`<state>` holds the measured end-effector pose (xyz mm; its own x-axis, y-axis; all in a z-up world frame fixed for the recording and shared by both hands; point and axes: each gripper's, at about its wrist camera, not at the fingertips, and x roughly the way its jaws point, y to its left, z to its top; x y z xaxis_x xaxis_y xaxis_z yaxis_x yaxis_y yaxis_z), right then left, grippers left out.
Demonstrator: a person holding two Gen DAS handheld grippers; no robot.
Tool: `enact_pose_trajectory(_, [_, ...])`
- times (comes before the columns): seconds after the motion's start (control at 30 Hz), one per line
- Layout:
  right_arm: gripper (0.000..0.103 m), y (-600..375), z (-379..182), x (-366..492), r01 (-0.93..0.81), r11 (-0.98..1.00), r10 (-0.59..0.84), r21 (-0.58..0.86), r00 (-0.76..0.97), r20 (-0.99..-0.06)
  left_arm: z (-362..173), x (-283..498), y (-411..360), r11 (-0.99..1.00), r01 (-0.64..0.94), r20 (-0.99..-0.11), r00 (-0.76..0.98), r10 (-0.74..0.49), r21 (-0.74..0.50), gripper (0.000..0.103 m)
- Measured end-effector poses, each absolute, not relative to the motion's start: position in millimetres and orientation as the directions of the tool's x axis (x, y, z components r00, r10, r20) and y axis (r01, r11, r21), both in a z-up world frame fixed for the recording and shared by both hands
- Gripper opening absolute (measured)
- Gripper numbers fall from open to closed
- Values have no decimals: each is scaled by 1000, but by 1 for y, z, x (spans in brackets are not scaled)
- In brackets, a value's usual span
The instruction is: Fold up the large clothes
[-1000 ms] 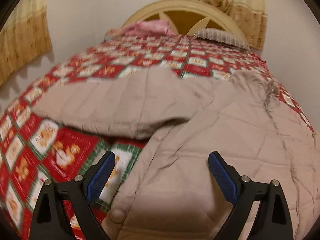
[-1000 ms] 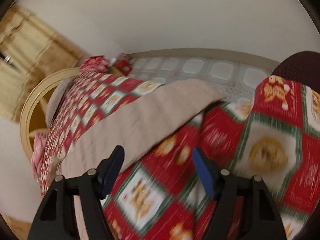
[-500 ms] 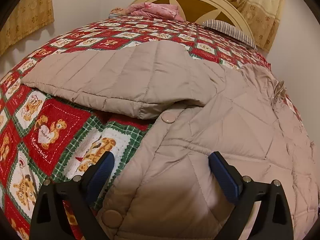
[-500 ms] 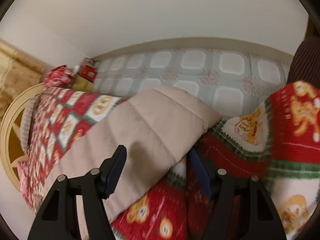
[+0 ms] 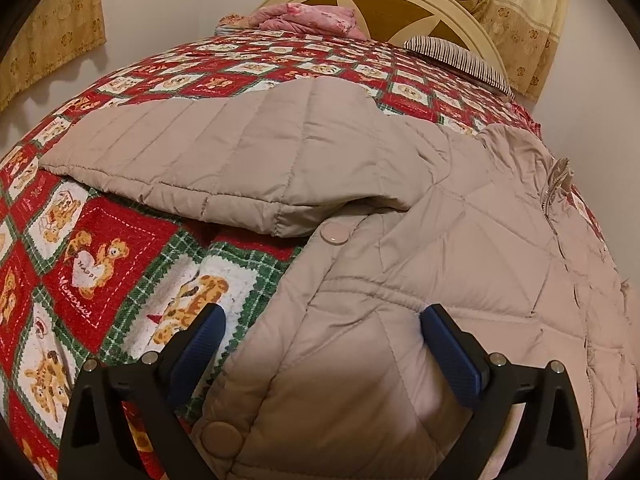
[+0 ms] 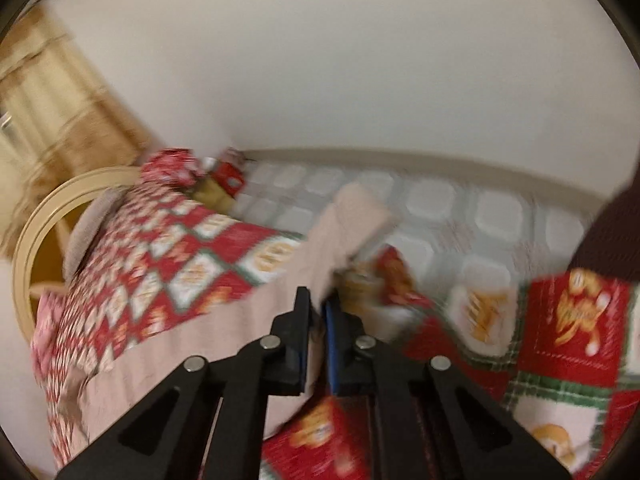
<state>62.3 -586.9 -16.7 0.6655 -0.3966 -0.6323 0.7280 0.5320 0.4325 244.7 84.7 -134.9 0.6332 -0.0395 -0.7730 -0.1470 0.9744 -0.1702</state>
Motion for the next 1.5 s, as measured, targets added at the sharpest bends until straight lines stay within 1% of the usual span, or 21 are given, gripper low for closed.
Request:
enact_pose_trajectory(0.1, [10, -543, 35, 74, 666, 653, -416, 361, 714, -563, -135, 244, 87, 972, -145, -770, 636, -50, -183, 99])
enact_pose_trajectory(0.17, [10, -514, 61, 82, 610, 720, -394, 331, 752, -528, -135, 243, 88, 970, -143, -766, 640, -60, -195, 99])
enact_pose_trajectory(0.27, [10, -486, 80, 100, 559, 767, -337, 315, 768, -544, -135, 242, 91, 966, -140, -760, 646, -77, -216, 99])
enact_pose_trajectory(0.3, [11, -482, 83, 102, 552, 760, -320, 345, 778, -541, -135, 242, 91, 965, -139, -758, 647, -80, -221, 99])
enact_pose_trajectory(0.33, [17, -481, 81, 103, 548, 752, -313, 367, 786, -533, -134, 242, 92, 964, -138, -756, 649, -86, -227, 99])
enact_pose_trajectory(0.37, [45, -484, 79, 102, 544, 744, -305, 388, 793, -527, -134, 241, 92, 963, -137, -755, 650, -89, -232, 99])
enact_pose_trajectory(0.4, [68, -491, 74, 100, 538, 739, -296, 406, 800, -522, -134, 241, 93, 962, -136, -753, 651, -94, -238, 99])
enact_pose_trajectory(0.43, [103, -494, 69, 98, 539, 735, -296, 410, 800, -521, -134, 241, 94, 960, -134, -750, 653, -102, -247, 99])
enact_pose_trajectory(0.47, [102, -504, 59, 92, 546, 727, -303, 415, 799, -520, -134, 240, 94, 958, -133, -748, 655, -106, -253, 99])
enact_pose_trajectory(0.53, [103, -517, 39, 88, 598, 690, -311, 408, 754, -578, -134, 241, 95, 956, -133, -746, 657, -111, -260, 99])
enact_pose_trajectory(0.7, [102, -587, -31, 54, 715, 483, -245, 506, 665, -706, -134, 241, 95, 959, -133, -749, 654, -105, -250, 100])
enact_pose_trajectory(0.77, [91, -607, -57, 46, 746, 413, -212, 523, 637, -741, -134, 241, 95, 960, -134, -751, 652, -100, -244, 100])
enact_pose_trajectory(0.87, [83, -623, -88, 39, 774, 335, -175, 537, 611, -772, -135, 243, 92, 964, -134, -757, 648, -88, -228, 100])
enact_pose_trajectory(0.9, [81, -628, -98, 43, 785, 319, -162, 532, 598, -785, -135, 243, 91, 965, -135, -758, 647, -85, -223, 100])
enact_pose_trajectory(0.93, [74, -628, -96, 48, 816, 336, -210, 471, 552, -807, -135, 243, 91, 966, -135, -759, 646, -82, -219, 100])
enact_pose_trajectory(1.0, [73, -634, -96, 62, 808, 379, -223, 452, 553, -802, -135, 244, 90, 968, -136, -761, 644, -76, -211, 100])
enact_pose_trajectory(1.1, [73, -649, -115, 74, 844, 321, -186, 430, 502, -845, -136, 244, 88, 970, -137, -763, 642, -69, -203, 101])
enact_pose_trajectory(1.27, [73, -660, -127, 69, 853, 233, -235, 466, 515, -824, -136, 246, 85, 973, -138, -768, 638, -56, -186, 101])
enact_pose_trajectory(1.43, [73, -673, -130, 55, 798, 150, -263, 584, 602, -754, -136, 246, 85, 973, -138, -769, 637, -54, -183, 101])
enact_pose_trajectory(1.47, [65, -676, -132, 55, 781, 162, -254, 604, 624, -739, -136, 246, 84, 973, -138, -769, 637, -54, -183, 101])
enact_pose_trajectory(1.5, [51, -680, -133, 54, 753, 187, -238, 631, 658, -714, -136, 246, 84, 973, -138, -769, 637, -54, -183, 101])
